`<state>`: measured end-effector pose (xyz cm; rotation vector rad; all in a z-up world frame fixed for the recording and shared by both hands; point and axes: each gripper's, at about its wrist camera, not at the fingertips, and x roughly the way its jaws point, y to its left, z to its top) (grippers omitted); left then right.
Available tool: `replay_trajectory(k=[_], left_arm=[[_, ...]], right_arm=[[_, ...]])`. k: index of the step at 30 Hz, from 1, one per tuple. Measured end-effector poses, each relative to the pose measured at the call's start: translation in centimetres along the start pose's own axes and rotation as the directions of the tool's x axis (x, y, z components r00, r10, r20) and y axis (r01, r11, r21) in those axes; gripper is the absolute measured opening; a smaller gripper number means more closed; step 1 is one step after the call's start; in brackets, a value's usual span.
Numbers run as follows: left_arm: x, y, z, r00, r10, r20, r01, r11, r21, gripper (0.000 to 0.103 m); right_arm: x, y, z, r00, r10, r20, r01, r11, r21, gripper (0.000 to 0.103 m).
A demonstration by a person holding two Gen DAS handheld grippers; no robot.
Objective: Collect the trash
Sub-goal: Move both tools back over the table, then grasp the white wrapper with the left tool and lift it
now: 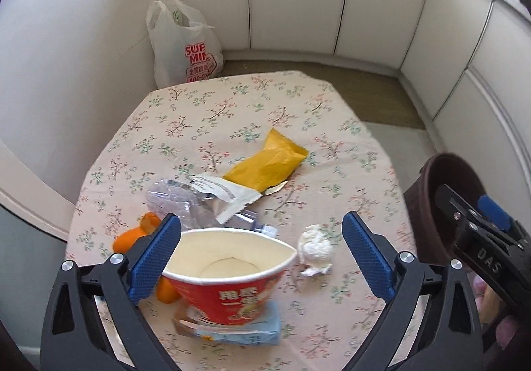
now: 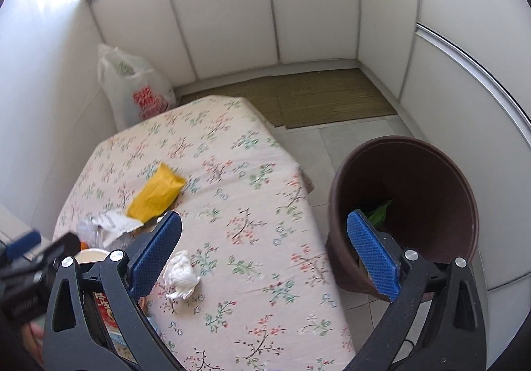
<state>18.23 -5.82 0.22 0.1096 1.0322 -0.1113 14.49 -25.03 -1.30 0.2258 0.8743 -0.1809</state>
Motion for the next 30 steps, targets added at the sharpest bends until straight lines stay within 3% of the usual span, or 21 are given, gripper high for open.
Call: replay_trajectory(k=[3, 5, 7, 9, 12, 14, 17, 20, 23, 26, 27, 30], left_arm=[[2.8, 0.7, 2.1, 0.992, 0.021, -0.124, -0.008, 0.995, 0.102, 0.096], [4.4, 0.9, 3.2, 0.984, 0.075, -0.161, -0.050, 0.987, 0.153, 0.096], [6.1, 0.7, 4.3, 0.977, 0.077, -0.201, -0.036, 0.979, 0.198, 0.096], [8.4, 0.3, 4.7, 0.958, 0.081, -0.274, -0.014, 0.972, 0.237, 0.096], [12.0, -0.3, 4.7, 0.921, 0.142, -0.364, -0.031, 0.956, 0.292, 0.095], [14.3, -0.3, 4.5, 0.896, 0.187, -0.403, -0.054, 0.946, 0.318, 0.095], [16.3, -0.1, 4.2, 0.877, 0.217, -0.429, -0.066, 0.938, 0.339, 0.095], [17.1, 0.7, 4.2, 0.868, 0.217, -0.446, -0.071, 0.944, 0.323, 0.069], [16.6, 1.7, 4.4, 0.883, 0.197, -0.426, -0.075, 0.955, 0.287, 0.058], [15.5, 2.5, 4.6, 0.903, 0.169, -0.395, -0.074, 0.967, 0.245, 0.040], [15.1, 2.8, 4.7, 0.909, 0.151, -0.388, -0.065, 0.972, 0.226, 0.024], [13.7, 3.7, 4.6, 0.927, 0.111, -0.359, -0.049, 0.983, 0.178, 0.017]], right_arm=[[0.7, 1.3, -0.4, 1.000, 0.008, -0.018, -0.008, 1.000, -0.020, 0.096], [1.0, 1.8, -0.3, 1.000, 0.010, -0.025, -0.010, 1.000, -0.025, 0.096], [1.4, 2.1, -0.3, 0.999, 0.011, -0.032, -0.012, 0.999, -0.031, 0.096], [1.9, 2.4, -0.2, 0.999, 0.006, -0.039, -0.008, 0.999, -0.032, 0.096], [2.5, 2.4, -0.1, 0.998, 0.006, -0.058, -0.008, 1.000, -0.024, 0.096], [3.0, 2.3, 0.0, 0.997, 0.013, -0.073, -0.014, 1.000, -0.015, 0.096], [3.3, 2.2, 0.2, 0.996, 0.019, -0.088, -0.020, 1.000, -0.008, 0.096], [3.5, 2.3, 0.2, 0.995, 0.017, -0.093, -0.018, 1.000, -0.010, 0.096], [3.7, 2.3, 0.1, 0.995, 0.018, -0.100, -0.019, 1.000, -0.013, 0.096], [3.7, 2.2, 0.2, 0.994, 0.021, -0.105, -0.023, 1.000, -0.012, 0.096], [3.7, 2.3, 0.2, 0.994, 0.024, -0.106, -0.025, 1.000, -0.012, 0.096], [3.6, 2.5, 0.0, 0.994, 0.023, -0.104, -0.025, 1.000, -0.018, 0.096]])
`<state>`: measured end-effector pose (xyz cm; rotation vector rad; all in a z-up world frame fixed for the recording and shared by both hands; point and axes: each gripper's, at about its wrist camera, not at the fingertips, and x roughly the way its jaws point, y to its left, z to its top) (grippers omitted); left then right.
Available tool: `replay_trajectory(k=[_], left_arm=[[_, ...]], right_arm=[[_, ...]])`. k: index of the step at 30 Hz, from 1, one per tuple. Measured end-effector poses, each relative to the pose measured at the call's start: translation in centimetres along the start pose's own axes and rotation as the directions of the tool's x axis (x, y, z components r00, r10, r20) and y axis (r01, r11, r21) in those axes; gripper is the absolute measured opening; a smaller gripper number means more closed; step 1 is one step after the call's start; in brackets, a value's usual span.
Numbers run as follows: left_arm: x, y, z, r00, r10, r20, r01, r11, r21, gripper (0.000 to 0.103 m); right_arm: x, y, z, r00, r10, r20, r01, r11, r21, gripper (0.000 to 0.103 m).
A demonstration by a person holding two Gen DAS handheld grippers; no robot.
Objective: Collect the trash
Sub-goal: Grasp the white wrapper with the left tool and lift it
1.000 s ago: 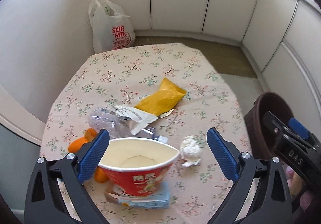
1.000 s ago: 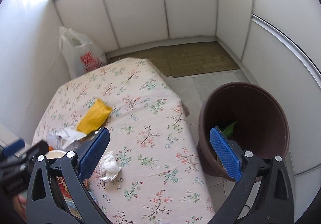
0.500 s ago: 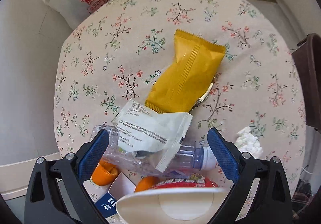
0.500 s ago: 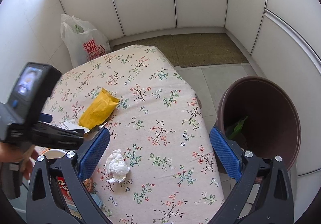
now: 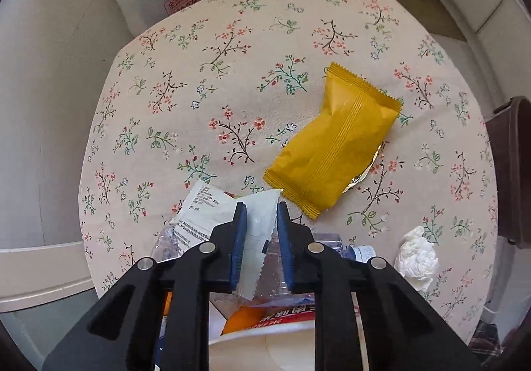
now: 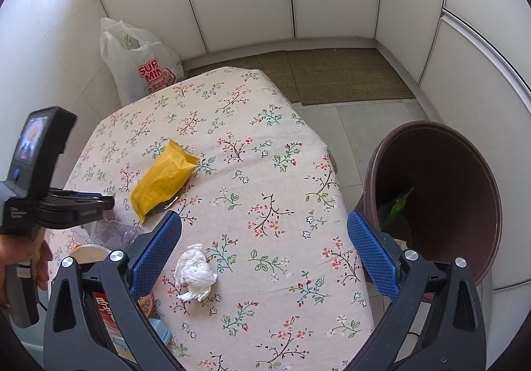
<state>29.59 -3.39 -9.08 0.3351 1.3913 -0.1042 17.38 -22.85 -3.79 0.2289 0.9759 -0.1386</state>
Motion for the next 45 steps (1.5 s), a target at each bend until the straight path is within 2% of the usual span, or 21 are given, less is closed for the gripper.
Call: replay_trajectory(k=[3, 6, 12, 14, 19, 23, 25, 26, 27, 29, 30, 31, 33, 35, 36, 37, 39, 40, 41, 42, 45], left_arm=[[-0.8, 1.0, -1.0, 0.999, 0.015, 0.029, -0.014, 0.999, -0.029, 0.013], [-1.4, 3.2, -2.0, 0.995, 0.074, 0.064, -0.069, 0.994, -0.087, 0.013], [-0.3, 7.8, -3.7, 0.984, 0.172, 0.037, -0.163, 0.972, -0.169, 0.016], [-0.1, 9.0, -4.2, 0.980, 0.195, 0.046, -0.183, 0.964, -0.191, 0.012], [-2.6, 11.7, -5.8, 0.979, 0.121, 0.161, -0.073, 0.958, -0.279, 0.004], [-6.9, 14.0, -8.2, 0.951, 0.071, 0.301, 0.041, 0.936, -0.350, 0.003], [-8.3, 14.7, -9.3, 0.939, 0.057, 0.340, 0.077, 0.926, -0.368, 0.003], [-8.3, 14.9, -9.6, 0.942, 0.045, 0.333, 0.084, 0.928, -0.364, 0.004], [-7.7, 14.9, -9.5, 0.955, 0.026, 0.295, 0.083, 0.932, -0.352, 0.006], [-5.9, 14.6, -9.4, 0.978, 0.030, 0.208, 0.044, 0.939, -0.340, 0.034], [-4.9, 14.4, -9.5, 0.984, 0.039, 0.172, 0.020, 0.944, -0.330, 0.065], [-4.2, 14.3, -9.9, 0.986, 0.051, 0.157, 0.003, 0.946, -0.325, 0.071], [-2.5, 14.6, -10.4, 0.991, 0.049, 0.126, -0.001, 0.936, -0.351, 0.071], [-1.3, 16.0, -10.6, 0.991, -0.019, 0.130, 0.075, 0.897, -0.437, 0.071], [-0.8, 16.9, -10.7, 0.987, -0.071, 0.145, 0.135, 0.856, -0.500, 0.071], [-0.1, 18.0, -10.9, 0.978, -0.125, 0.169, 0.200, 0.793, -0.575, 0.073], [1.3, 19.9, -11.2, 0.955, -0.201, 0.220, 0.298, 0.635, -0.712, 0.080], [2.1, 20.6, -11.3, 0.946, -0.220, 0.236, 0.321, 0.557, -0.766, 0.082], [3.0, 21.1, -11.3, 0.940, -0.237, 0.244, 0.333, 0.495, -0.803, 0.082], [3.8, 21.3, -11.1, 0.936, -0.255, 0.242, 0.337, 0.454, -0.825, 0.082], [6.0, 21.3, -10.6, 0.936, -0.280, 0.213, 0.311, 0.380, -0.871, 0.082]], right_arm=[[-0.1, 0.3, -0.2, 1.000, 0.001, -0.002, -0.001, 1.000, -0.011, 0.096], [-0.2, 0.7, -0.4, 1.000, 0.002, -0.002, -0.003, 1.000, -0.026, 0.096], [-0.4, 1.0, -0.7, 1.000, 0.004, -0.002, -0.004, 0.999, -0.046, 0.096], [-0.3, 1.1, -0.6, 1.000, 0.002, -0.003, -0.003, 0.999, -0.045, 0.096], [-0.1, 1.4, -0.7, 1.000, 0.004, -0.012, -0.005, 0.999, -0.054, 0.096], [0.0, 1.9, -0.8, 1.000, 0.005, -0.015, -0.006, 0.997, -0.072, 0.096], [0.1, 2.1, -0.9, 1.000, 0.007, -0.017, -0.008, 0.997, -0.075, 0.096], [0.2, 2.1, -1.0, 1.000, 0.008, -0.019, -0.009, 0.997, -0.078, 0.096], [0.3, 2.2, -1.1, 1.000, 0.007, -0.022, -0.008, 0.997, -0.082, 0.096], [0.4, 2.5, -1.3, 1.000, 0.003, -0.031, -0.006, 0.996, -0.090, 0.096], [0.5, 2.6, -1.4, 0.999, 0.004, -0.034, -0.007, 0.996, -0.093, 0.096], [0.5, 2.8, -1.4, 0.999, 0.005, -0.033, -0.008, 0.995, -0.096, 0.096], [0.4, 3.1, -1.4, 1.000, 0.004, -0.029, -0.007, 0.994, -0.106, 0.096], [0.6, 3.3, -1.4, 1.000, 0.002, -0.030, -0.005, 0.994, -0.113, 0.096], [0.8, 3.5, -1.5, 0.999, 0.002, -0.037, -0.006, 0.993, -0.117, 0.096], [1.1, 3.6, -1.6, 0.999, 0.000, -0.045, -0.005, 0.992, -0.123, 0.096], [1.6, 3.9, -1.7, 0.998, -0.007, -0.057, -0.001, 0.991, -0.137, 0.096], [1.7, 4.0, -1.8, 0.998, -0.010, -0.061, 0.001, 0.989, -0.145, 0.096], [1.9, 4.2, -1.9, 0.998, -0.014, -0.064, 0.004, 0.988, -0.155, 0.096], [2.0, 4.3, -1.9, 0.998, -0.018, -0.065, 0.007, 0.986, -0.165, 0.096], [2.4, 4.6, -1.8, 0.998, -0.024, -0.063, 0.012, 0.983, -0.184, 0.096]])
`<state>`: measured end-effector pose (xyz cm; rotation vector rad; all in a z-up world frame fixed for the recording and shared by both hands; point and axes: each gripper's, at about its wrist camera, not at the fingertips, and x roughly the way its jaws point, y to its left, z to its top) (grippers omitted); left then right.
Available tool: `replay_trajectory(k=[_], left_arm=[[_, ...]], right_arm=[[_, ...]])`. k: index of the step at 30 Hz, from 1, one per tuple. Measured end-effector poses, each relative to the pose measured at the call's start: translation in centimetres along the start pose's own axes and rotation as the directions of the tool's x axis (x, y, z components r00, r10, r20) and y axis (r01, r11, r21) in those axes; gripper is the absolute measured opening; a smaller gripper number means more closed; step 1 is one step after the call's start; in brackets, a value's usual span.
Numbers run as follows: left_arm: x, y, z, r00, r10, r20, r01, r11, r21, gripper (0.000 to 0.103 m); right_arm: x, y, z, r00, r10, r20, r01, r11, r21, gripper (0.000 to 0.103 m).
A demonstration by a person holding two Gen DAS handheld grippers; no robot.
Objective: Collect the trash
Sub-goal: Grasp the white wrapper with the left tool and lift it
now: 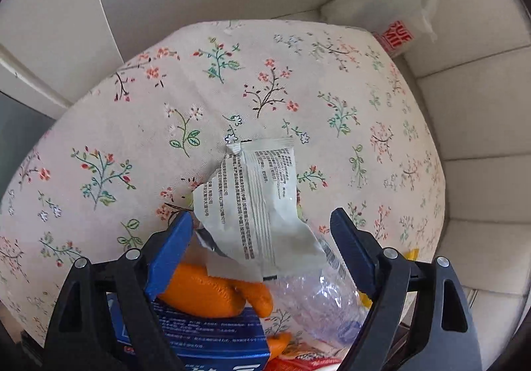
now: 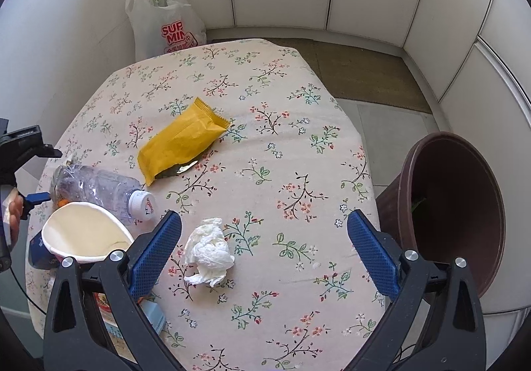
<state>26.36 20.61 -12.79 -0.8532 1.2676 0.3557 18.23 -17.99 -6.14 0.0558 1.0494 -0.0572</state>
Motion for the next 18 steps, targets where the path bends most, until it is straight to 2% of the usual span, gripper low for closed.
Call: replay_trajectory(k=[3, 5, 6, 7, 12, 18], left_arm=[[1.6, -0.3, 0.1, 1.000, 0.002, -0.017, -0.002, 1.000, -0.028, 0.082], [2.0, -0.8, 0.2, 1.000, 0.023, -0.005, -0.023, 1.000, -0.014, 0.077], [1.8, -1.0, 0.2, 0.999, 0.035, 0.019, -0.035, 0.999, 0.004, 0.071], [1.5, -1.2, 0.1, 0.999, 0.036, 0.041, -0.037, 0.999, 0.026, 0.060], [-0.1, -1.3, -0.1, 0.996, 0.002, 0.084, -0.010, 0.996, 0.092, 0.043], [-2.5, -1.4, -1.4, 0.992, -0.050, 0.114, 0.028, 0.983, 0.183, 0.038]], right_arm=[[0.5, 0.0, 0.1, 1.000, 0.001, -0.009, -0.001, 1.000, -0.001, 0.096], [0.8, -0.1, 0.2, 1.000, 0.003, -0.018, -0.003, 1.000, 0.003, 0.096], [0.9, -0.1, 0.2, 1.000, 0.003, -0.021, -0.003, 1.000, 0.004, 0.096], [1.0, -0.1, 0.2, 1.000, 0.003, -0.021, -0.003, 1.000, 0.004, 0.096], [1.1, -0.1, 0.2, 1.000, 0.008, -0.023, -0.008, 1.000, 0.007, 0.096], [1.1, 0.4, 0.0, 1.000, 0.010, -0.029, -0.010, 1.000, -0.008, 0.096]])
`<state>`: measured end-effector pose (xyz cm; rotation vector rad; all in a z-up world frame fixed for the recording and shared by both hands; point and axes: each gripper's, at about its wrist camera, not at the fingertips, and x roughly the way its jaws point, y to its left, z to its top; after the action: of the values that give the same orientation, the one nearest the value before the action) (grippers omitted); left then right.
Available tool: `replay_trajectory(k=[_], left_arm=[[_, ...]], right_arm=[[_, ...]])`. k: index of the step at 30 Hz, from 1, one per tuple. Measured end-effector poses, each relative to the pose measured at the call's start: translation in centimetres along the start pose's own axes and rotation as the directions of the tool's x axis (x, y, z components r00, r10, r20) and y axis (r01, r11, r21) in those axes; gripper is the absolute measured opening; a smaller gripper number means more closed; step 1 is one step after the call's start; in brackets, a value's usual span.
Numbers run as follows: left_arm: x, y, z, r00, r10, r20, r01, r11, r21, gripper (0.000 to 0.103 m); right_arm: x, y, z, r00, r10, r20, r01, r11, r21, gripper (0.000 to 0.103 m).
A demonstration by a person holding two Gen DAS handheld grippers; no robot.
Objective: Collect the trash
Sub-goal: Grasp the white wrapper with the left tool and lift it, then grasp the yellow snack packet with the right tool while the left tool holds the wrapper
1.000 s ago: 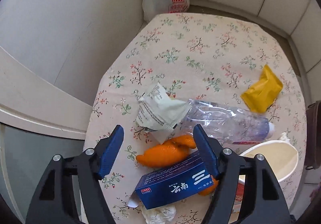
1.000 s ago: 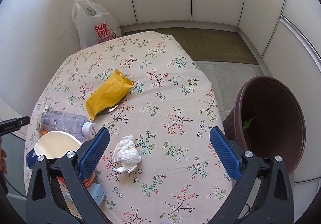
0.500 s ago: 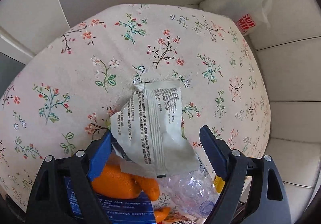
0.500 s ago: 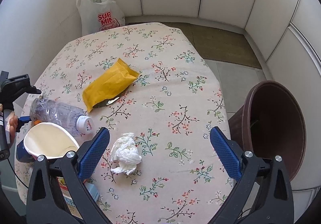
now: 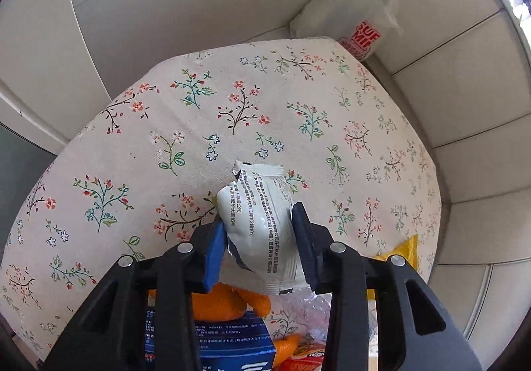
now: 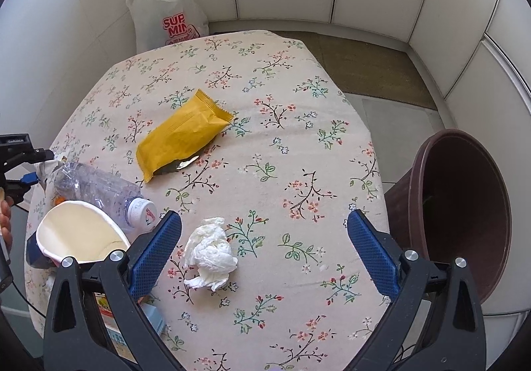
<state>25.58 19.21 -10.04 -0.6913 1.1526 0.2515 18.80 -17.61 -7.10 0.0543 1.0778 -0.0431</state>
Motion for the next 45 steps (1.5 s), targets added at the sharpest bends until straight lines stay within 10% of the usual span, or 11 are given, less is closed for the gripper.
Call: replay_trajectory(k=[8, 13, 19, 38, 45], left_arm=[[-7.0, -2.5, -4.5, 0.988, -0.079, 0.135, 0.050, 0.977, 0.205, 0.038], [-12.8, -4.6, -9.4, 0.955, -0.181, 0.234, 0.083, 0.923, 0.375, 0.038], [-15.1, -7.6, -11.7, 0.917, -0.248, 0.311, 0.053, 0.851, 0.523, 0.038], [-14.8, -5.2, -9.1, 0.933, -0.283, 0.224, 0.175, 0.898, 0.404, 0.039], [-14.7, -5.2, -9.1, 0.936, -0.275, 0.219, 0.171, 0.901, 0.399, 0.039]], right_arm=[[0.2, -1.1, 0.3, 0.994, 0.105, -0.023, -0.102, 0.991, 0.091, 0.096], [2.8, -3.2, 0.7, 0.946, 0.307, -0.108, -0.260, 0.912, 0.317, 0.096], [5.0, -2.5, 3.8, 0.934, 0.330, -0.135, -0.249, 0.876, 0.414, 0.096], [14.5, 6.5, 9.6, 0.938, 0.167, -0.304, -0.094, 0.966, 0.242, 0.097], [13.4, 6.5, 9.2, 0.963, 0.064, -0.262, -0.022, 0.987, 0.161, 0.053]])
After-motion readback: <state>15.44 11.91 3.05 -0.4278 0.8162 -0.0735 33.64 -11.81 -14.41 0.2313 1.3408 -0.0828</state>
